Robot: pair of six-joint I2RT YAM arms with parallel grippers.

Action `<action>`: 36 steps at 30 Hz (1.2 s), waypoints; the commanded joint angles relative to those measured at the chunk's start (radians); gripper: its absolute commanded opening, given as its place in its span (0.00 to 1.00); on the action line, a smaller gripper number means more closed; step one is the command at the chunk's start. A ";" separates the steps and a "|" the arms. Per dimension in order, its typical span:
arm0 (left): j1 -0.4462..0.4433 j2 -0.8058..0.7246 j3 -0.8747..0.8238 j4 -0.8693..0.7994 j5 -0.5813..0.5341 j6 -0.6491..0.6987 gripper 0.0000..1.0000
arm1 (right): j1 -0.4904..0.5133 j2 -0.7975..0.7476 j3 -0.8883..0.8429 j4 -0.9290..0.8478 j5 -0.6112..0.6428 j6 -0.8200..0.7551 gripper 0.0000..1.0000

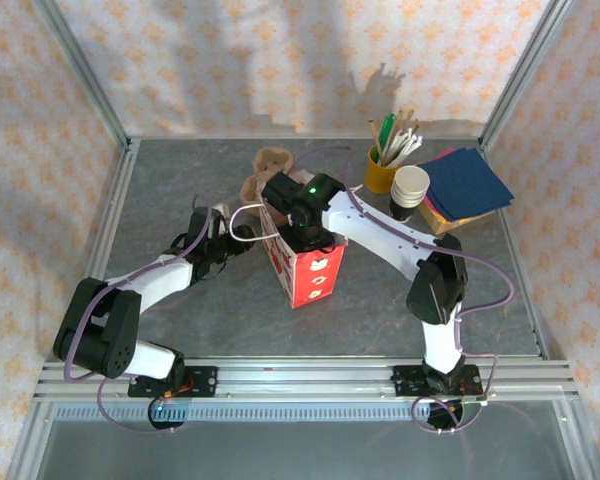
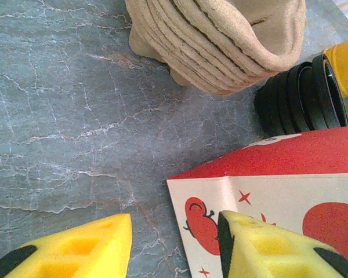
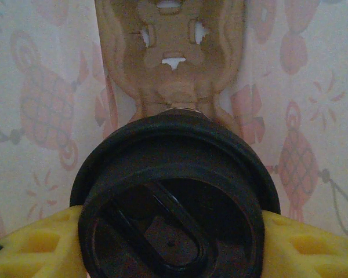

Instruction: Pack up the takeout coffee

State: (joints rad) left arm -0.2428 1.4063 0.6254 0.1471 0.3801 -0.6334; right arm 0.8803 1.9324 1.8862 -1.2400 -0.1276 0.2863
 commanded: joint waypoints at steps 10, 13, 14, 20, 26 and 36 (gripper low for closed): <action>-0.010 -0.024 -0.012 0.016 -0.027 0.015 0.45 | -0.005 0.007 -0.045 -0.001 -0.001 -0.015 0.39; -0.010 -0.024 -0.012 0.015 -0.027 0.015 0.45 | -0.006 0.010 -0.048 0.004 -0.004 -0.016 0.39; -0.010 -0.023 -0.012 0.016 -0.027 0.016 0.45 | -0.005 0.011 -0.049 0.006 -0.005 -0.017 0.39; -0.010 -0.027 -0.015 0.014 -0.027 0.017 0.45 | -0.005 0.020 -0.059 0.013 -0.010 -0.021 0.39; -0.010 -0.026 -0.015 0.016 -0.029 0.015 0.45 | -0.005 0.025 -0.071 0.020 -0.015 -0.023 0.39; -0.010 -0.023 -0.011 0.014 -0.027 0.018 0.45 | -0.006 0.044 -0.072 0.022 -0.024 -0.030 0.39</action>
State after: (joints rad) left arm -0.2428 1.4063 0.6250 0.1471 0.3771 -0.6334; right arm 0.8799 1.9327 1.8439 -1.1942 -0.1360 0.2737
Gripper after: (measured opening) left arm 0.452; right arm 0.592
